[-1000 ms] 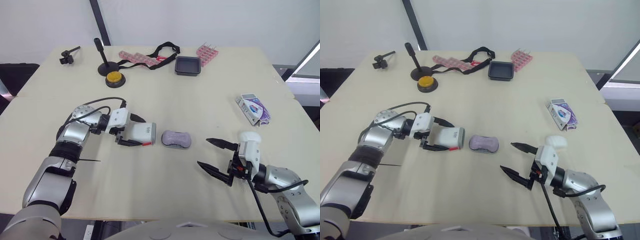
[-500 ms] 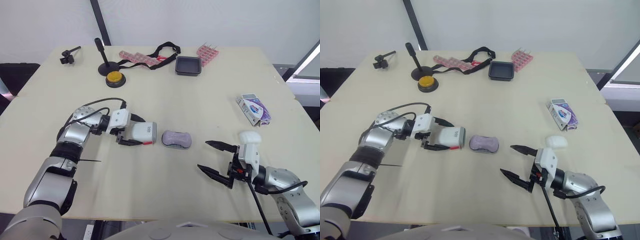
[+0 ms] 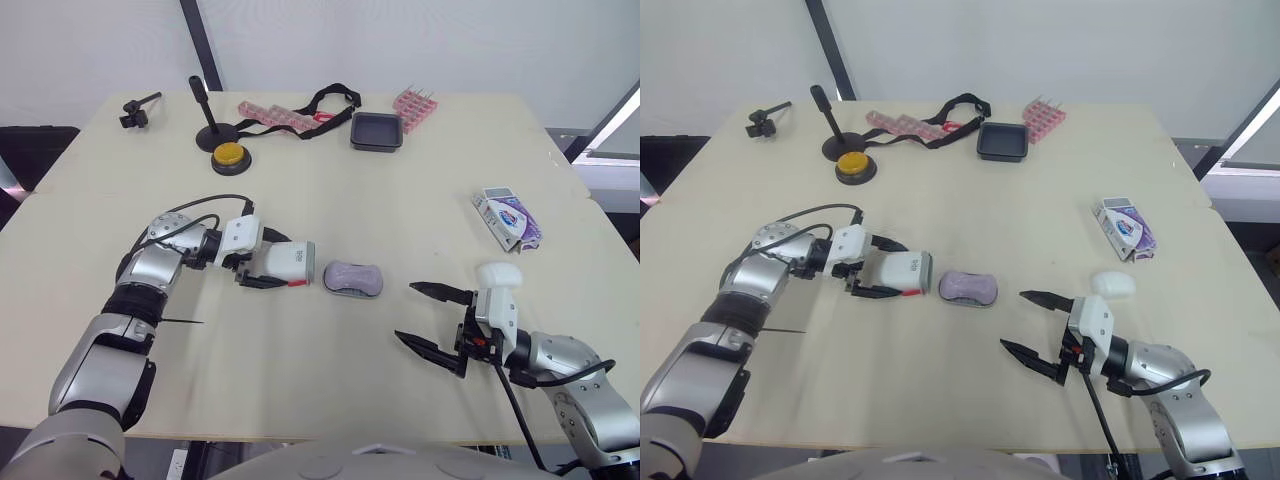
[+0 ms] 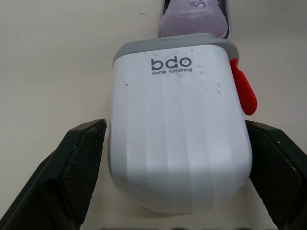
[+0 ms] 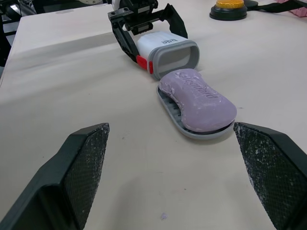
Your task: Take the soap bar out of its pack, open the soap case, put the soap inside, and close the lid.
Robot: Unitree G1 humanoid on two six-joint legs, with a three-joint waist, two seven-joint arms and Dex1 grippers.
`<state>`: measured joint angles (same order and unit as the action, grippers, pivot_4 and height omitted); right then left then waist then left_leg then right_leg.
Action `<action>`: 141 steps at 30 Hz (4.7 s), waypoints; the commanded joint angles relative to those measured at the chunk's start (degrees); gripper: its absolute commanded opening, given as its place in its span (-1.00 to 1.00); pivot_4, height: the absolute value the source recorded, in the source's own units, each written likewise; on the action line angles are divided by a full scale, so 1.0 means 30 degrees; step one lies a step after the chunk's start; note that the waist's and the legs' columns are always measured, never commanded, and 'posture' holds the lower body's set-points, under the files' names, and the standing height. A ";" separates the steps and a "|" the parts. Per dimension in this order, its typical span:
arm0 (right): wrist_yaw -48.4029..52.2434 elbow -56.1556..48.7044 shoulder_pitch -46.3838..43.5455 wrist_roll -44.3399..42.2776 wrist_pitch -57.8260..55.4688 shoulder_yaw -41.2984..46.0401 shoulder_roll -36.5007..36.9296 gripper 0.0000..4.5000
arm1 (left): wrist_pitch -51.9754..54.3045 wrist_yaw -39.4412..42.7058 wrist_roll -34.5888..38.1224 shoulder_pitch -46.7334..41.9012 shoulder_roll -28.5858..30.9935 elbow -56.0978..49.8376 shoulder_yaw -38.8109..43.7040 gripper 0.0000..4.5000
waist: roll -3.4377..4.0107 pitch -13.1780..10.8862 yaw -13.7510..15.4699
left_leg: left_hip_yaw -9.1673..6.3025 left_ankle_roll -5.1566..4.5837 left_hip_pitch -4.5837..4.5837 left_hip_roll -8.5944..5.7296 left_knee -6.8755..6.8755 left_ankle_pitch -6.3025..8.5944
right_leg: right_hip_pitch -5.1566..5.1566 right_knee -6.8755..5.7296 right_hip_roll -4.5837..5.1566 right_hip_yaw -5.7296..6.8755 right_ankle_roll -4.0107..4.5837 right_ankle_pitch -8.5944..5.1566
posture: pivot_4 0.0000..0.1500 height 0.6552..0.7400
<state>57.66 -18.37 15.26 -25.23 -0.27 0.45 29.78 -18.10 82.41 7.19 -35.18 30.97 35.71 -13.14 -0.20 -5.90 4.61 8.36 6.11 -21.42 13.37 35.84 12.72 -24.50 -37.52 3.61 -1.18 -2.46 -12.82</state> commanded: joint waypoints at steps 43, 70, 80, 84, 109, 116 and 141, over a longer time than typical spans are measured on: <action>-0.0904 0.0920 -1.6628 0.4250 -1.5387 -1.0479 0.0777 1.00 | 0.0163 0.0389 0.0644 0.1772 0.0684 -0.3270 0.0194 0.55 | 0.0020 -0.0015 0.0034 | -0.0002 0.0174 0.0035 -0.0005 -0.0056 -0.0081 | 0.0003 0.0018 -0.0070 0.0020 -0.0089 0.0051 | 1.00 0.74; -0.0108 0.2920 -1.6317 0.6024 -1.3882 -1.1529 0.0806 0.13 | 0.0537 0.0073 0.0754 0.2035 0.0781 -0.3837 0.0275 0.55 | 0.0009 -0.0007 0.0010 | 0.0001 0.0208 0.0027 -0.0001 -0.0075 -0.0099 | 0.0008 0.0000 -0.0071 0.0016 -0.0088 0.0052 | 1.00 0.74; 0.1573 0.1709 -1.7890 0.6081 -1.4086 -1.1447 0.1775 0.13 | 0.1592 -0.0175 0.1245 0.2235 0.0109 -0.4557 0.0182 0.55 | 0.0012 -0.0015 0.0077 | -0.0001 0.0207 0.0024 -0.0003 -0.0077 -0.0098 | 0.0005 0.0013 -0.0070 0.0023 -0.0088 0.0052 | 1.00 0.74; 0.1662 0.1742 -1.8064 0.6205 -1.4321 -1.1605 0.1526 0.13 | 0.1823 -0.0171 0.1139 0.2284 -0.0135 -0.4863 0.0141 0.55 | 0.0013 -0.0015 -0.0009 | 0.0000 0.0207 0.0019 0.0001 -0.0088 -0.0099 | 0.0005 0.0013 -0.0074 0.0020 -0.0087 0.0051 | 1.00 0.74; 0.1943 0.1588 -1.9031 0.6825 -1.5025 -1.2225 0.0475 0.13 | 0.1663 -0.0684 0.0850 0.2211 -0.1005 -0.4901 -0.0272 0.55 | 0.0015 -0.0017 0.0031 | 0.0001 0.0205 0.0022 0.0001 -0.0094 -0.0100 | 0.0003 0.0017 -0.0074 0.0022 -0.0087 0.0051 | 1.00 0.74; 0.1986 0.1774 -1.9302 0.6874 -1.5170 -1.2403 0.0238 0.13 | 0.1957 -0.1029 0.0800 0.2167 -0.1281 -0.5081 -0.0363 0.55 | 0.0015 -0.0017 0.0018 | 0.0001 0.0206 0.0022 0.0002 -0.0094 -0.0101 | 0.0003 0.0013 -0.0075 0.0020 -0.0087 0.0051 | 1.00 0.74; 0.0727 -0.1658 -1.5718 0.2413 -1.8671 -0.4393 0.3142 0.99 | 0.1467 -0.0966 0.0049 0.2157 -0.1069 -0.4716 -0.0881 0.55 | 0.0014 -0.0016 0.0244 | 0.0006 0.0205 0.0025 0.0001 -0.0093 -0.0101 | 0.0004 0.0009 -0.0073 0.0004 -0.0087 0.0051 | 1.00 0.74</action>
<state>60.51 -22.37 -32.63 -16.28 -55.60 -16.69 37.75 -13.18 79.09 7.65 -28.48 26.86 21.75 -15.69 -0.16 -5.94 5.34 8.38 6.72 -21.35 13.37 35.56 12.42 -24.48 -37.49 3.40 -1.17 -2.73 -12.67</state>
